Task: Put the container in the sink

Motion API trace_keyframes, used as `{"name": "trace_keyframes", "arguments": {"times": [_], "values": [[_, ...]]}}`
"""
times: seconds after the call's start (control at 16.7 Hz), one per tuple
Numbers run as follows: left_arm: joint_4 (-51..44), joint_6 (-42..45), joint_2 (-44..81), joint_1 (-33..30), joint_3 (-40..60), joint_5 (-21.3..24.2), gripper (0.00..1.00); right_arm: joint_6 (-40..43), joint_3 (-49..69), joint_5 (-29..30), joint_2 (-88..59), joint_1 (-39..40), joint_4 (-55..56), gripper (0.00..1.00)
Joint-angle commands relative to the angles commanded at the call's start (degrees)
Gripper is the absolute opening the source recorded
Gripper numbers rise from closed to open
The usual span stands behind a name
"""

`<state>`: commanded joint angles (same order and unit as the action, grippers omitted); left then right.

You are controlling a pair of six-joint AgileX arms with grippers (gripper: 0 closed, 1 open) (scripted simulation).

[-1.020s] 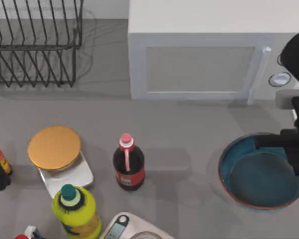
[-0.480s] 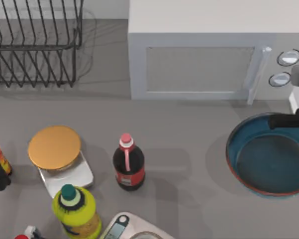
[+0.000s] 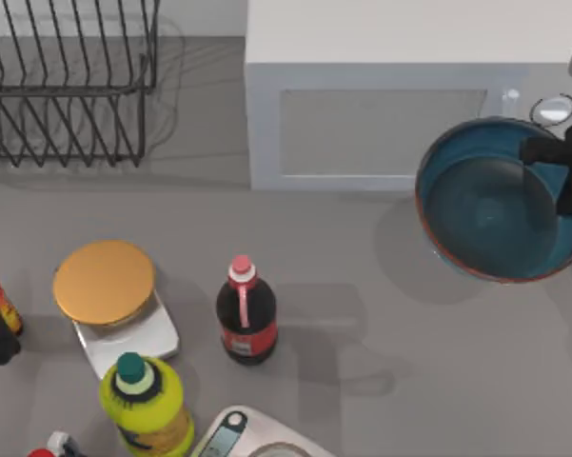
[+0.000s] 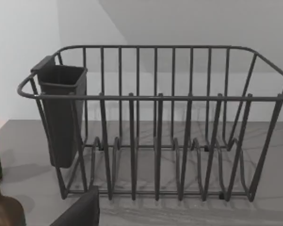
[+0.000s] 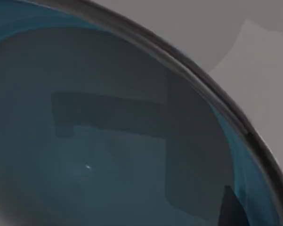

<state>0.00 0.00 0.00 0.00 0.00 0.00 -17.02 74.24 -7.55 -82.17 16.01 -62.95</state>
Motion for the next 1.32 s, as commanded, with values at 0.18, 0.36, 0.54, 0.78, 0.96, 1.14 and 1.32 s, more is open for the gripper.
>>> {"name": "trace_keyframes", "arguments": {"times": [0.18,0.36,0.54,0.78,0.96,1.14,1.32], "values": [[0.00,0.00,0.00,0.00,0.00,0.00,1.00,3.62,-2.14,-5.16,1.22,-5.93,15.74,0.00],[0.00,0.00,0.00,0.00,0.00,0.00,1.00,7.18,-6.04,-10.21,1.60,-13.13,34.96,0.00],[0.00,0.00,0.00,0.00,0.00,0.00,1.00,10.44,-12.15,-14.38,0.91,-21.01,55.44,0.00],[0.00,0.00,0.00,0.00,0.00,0.00,1.00,14.02,-23.51,-18.20,-1.58,-31.11,81.22,0.00],[0.00,0.00,0.00,0.00,0.00,0.00,1.00,15.60,-31.48,-19.89,-3.22,-37.68,97.27,0.00],[0.00,0.00,0.00,0.00,0.00,0.00,1.00,16.12,-37.11,-20.79,-3.71,-42.86,108.43,0.00],[0.00,0.00,0.00,0.00,0.00,0.00,1.00,16.02,-39.82,-21.16,-3.45,-45.79,114.14,0.00]]}}
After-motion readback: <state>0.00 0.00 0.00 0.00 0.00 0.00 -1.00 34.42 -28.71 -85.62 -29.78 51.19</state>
